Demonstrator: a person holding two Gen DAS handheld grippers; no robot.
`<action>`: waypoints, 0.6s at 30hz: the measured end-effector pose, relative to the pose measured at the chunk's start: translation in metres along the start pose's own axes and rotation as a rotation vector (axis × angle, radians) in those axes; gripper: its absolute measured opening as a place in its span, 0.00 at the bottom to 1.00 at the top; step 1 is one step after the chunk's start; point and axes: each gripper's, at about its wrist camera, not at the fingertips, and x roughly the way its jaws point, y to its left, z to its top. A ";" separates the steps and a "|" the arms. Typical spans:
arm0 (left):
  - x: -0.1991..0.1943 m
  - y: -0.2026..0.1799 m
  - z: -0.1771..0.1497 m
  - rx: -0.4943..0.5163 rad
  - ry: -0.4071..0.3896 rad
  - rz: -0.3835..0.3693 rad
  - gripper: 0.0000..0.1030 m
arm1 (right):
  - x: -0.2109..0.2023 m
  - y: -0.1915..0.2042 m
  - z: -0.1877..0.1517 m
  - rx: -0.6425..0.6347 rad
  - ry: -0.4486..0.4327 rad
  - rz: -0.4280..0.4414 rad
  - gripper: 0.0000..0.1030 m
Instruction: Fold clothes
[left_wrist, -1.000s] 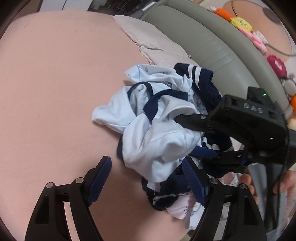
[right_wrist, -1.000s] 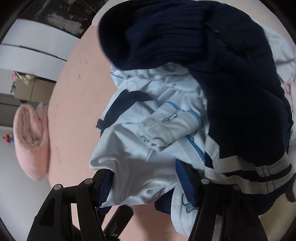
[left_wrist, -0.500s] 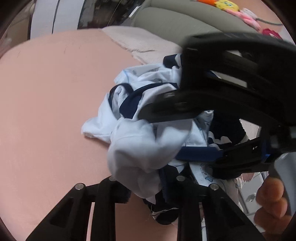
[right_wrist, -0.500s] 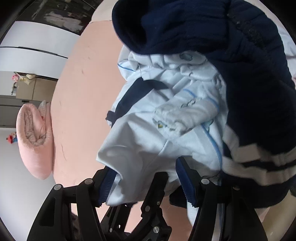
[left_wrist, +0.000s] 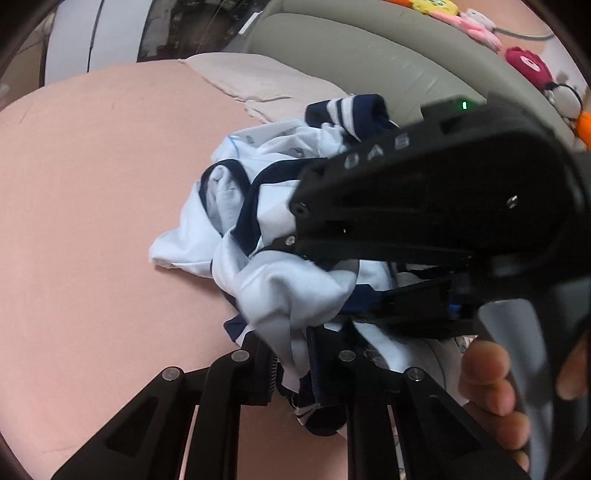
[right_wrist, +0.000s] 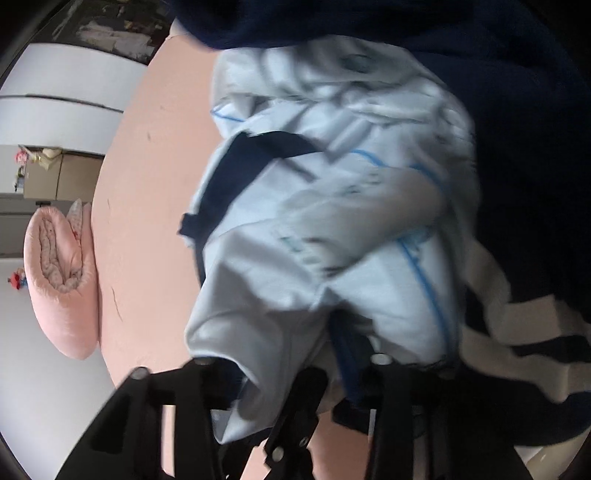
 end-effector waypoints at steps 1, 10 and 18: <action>0.000 0.001 0.000 -0.005 -0.004 0.000 0.12 | -0.002 -0.004 -0.001 0.015 -0.008 0.024 0.30; -0.005 0.009 0.004 -0.055 -0.019 -0.017 0.09 | -0.018 -0.015 -0.016 0.025 -0.085 0.130 0.10; -0.024 -0.012 0.017 0.053 -0.091 -0.002 0.07 | -0.026 0.030 -0.018 -0.165 -0.183 0.100 0.10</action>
